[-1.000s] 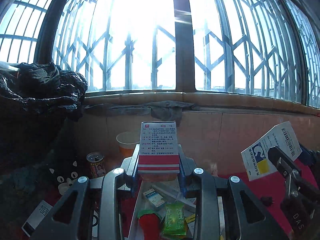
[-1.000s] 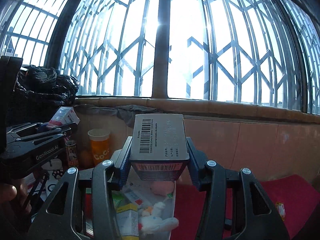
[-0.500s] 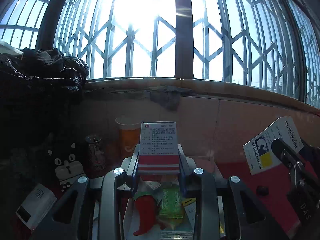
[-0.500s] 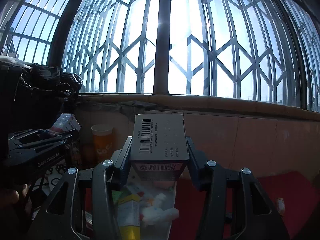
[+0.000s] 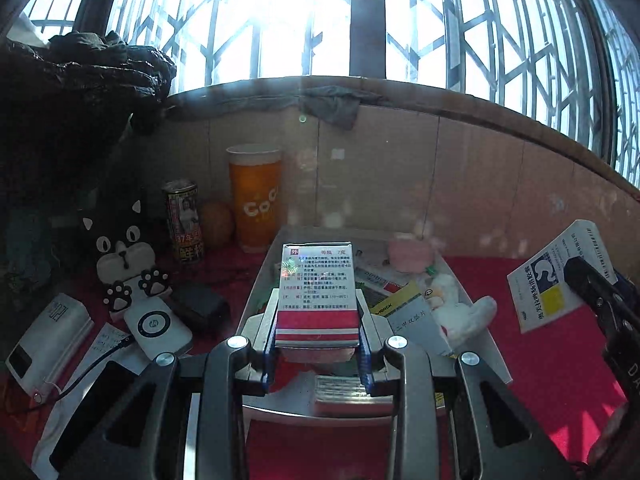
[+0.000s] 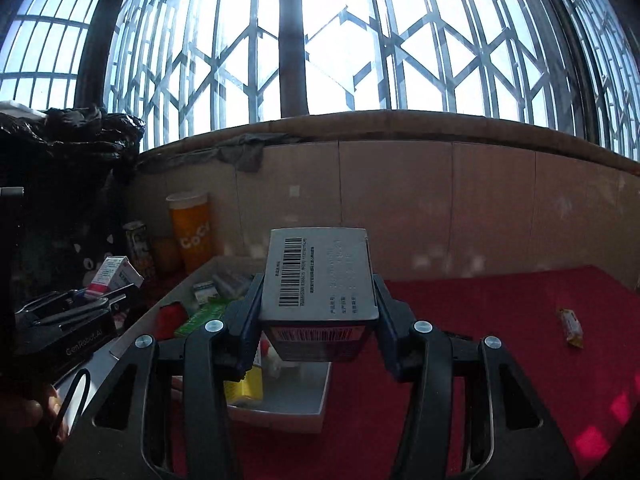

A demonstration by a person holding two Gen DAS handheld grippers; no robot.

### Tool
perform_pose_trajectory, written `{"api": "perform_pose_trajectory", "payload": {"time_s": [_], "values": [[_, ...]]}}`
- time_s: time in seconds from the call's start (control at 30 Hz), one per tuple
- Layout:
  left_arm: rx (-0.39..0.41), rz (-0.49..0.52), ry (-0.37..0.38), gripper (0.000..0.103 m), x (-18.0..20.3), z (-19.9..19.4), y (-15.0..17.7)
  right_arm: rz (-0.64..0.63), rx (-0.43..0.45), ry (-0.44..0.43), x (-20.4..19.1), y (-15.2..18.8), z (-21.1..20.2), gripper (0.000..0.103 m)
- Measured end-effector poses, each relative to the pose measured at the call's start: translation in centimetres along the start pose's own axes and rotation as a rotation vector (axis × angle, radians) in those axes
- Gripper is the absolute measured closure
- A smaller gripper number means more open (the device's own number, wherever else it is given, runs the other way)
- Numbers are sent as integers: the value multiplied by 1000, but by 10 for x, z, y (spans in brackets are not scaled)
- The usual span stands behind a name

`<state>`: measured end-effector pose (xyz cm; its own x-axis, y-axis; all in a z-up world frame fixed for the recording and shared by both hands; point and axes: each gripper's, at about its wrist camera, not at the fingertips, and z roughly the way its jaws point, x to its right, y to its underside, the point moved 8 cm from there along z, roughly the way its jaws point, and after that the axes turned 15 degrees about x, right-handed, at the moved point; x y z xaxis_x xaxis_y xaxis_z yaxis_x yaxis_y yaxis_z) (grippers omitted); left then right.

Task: Organize objects
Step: 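Lower both held boxes into the tray and open both tools, then move both open tools away from the tray toward the charger and snack bar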

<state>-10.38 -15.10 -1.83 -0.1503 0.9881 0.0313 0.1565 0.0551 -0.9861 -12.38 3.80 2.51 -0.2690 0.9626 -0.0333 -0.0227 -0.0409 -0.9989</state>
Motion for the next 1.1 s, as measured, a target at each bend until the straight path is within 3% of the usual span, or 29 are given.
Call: {"api": "perform_pose_trajectory", "payload": {"time_s": [0.27, 0.37, 0.53, 0.6, 0.63, 0.67, 0.7, 0.73, 0.77, 0.8, 1.1], "values": [[38, 23, 32, 71, 5, 44, -74, -86, 0, -94, -35, -45, 44, 54], [-15, 41, 48, 71, 12, 72, -78, -73, -78, -140, -47, -44, 79, 54], [-101, 64, 53, 69, 21, 111, -64, -19, -187, -113, -43, -28, 132, 54], [-129, 55, 39, 57, 19, 125, -57, -13, -225, -109, -42, -17, 150, 53], [-135, 42, 12, 40, 14, 131, -53, -9, -240, -101, -40, -12, 158, 52], [-138, 24, -25, 30, 6, 136, -51, 0, -254, -98, -38, -7, 165, 50], [-143, 6, -56, 13, -4, 140, -49, 8, -267, -87, -34, -2, 170, 45], [-145, -25, -71, 0, -13, 143, -47, 23, -275, -72, -28, 1, 173, 21], [-146, -52, -80, 0, -22, 144, -46, 50, -272, -69, -22, 3, 175, 8], [-147, -60, -93, 0, -28, 143, -46, 72, -264, -75, -19, 3, 174, 2], [-70, -21, -114, 0, -27, 123, -71, 30, -215, -63, -18, -9, 158, 0]]}}
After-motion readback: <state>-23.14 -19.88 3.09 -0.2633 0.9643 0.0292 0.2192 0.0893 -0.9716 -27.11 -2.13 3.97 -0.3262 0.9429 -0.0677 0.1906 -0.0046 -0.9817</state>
